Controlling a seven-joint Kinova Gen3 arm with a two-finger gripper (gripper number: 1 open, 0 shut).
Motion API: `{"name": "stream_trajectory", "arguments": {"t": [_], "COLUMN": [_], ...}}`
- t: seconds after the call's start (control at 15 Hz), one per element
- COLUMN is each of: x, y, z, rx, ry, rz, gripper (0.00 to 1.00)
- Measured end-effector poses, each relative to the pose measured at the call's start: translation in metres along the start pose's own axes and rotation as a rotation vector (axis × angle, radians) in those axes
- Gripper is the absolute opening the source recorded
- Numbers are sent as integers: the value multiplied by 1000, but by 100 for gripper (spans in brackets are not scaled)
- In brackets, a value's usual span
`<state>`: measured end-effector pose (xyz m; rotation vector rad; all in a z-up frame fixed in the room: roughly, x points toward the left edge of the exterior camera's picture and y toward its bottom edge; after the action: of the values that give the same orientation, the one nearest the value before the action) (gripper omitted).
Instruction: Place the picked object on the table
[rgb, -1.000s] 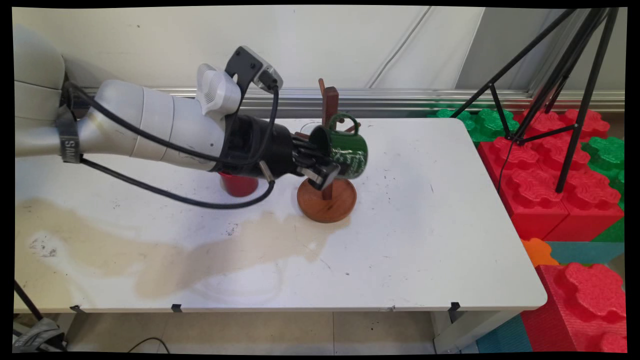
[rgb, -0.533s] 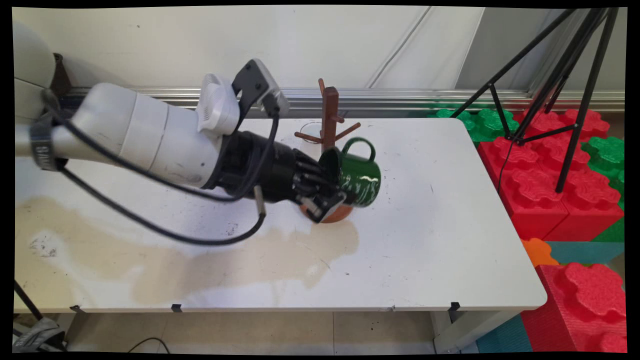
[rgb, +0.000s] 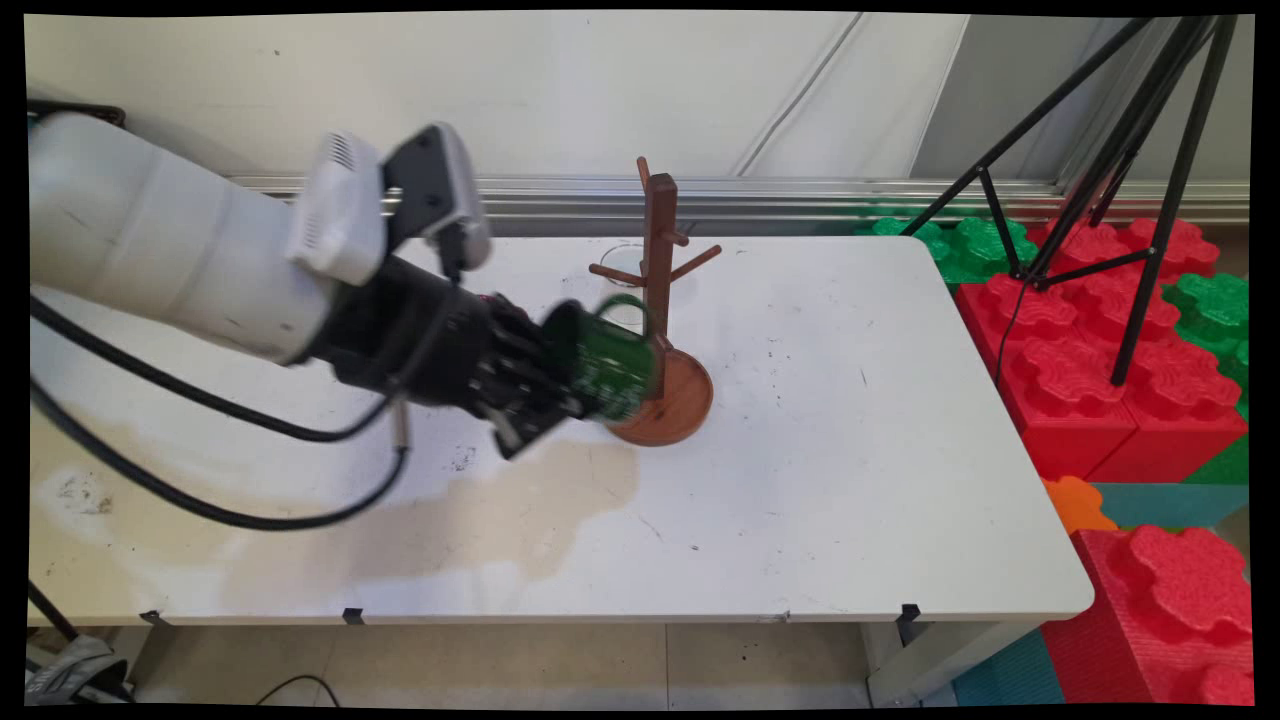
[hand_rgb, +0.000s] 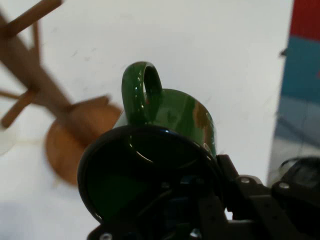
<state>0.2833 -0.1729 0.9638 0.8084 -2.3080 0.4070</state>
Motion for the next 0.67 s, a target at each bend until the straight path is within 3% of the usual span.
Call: {"name": "stream_trajectory", "arguments": {"t": [0.27, 0.67], "x": [-13, -31], "y": [-19, -46], "z": [-25, -38], "rx": [65, 142], "ry": [-108, -262], "rz": [61, 102], "gripper": [0, 0]}}
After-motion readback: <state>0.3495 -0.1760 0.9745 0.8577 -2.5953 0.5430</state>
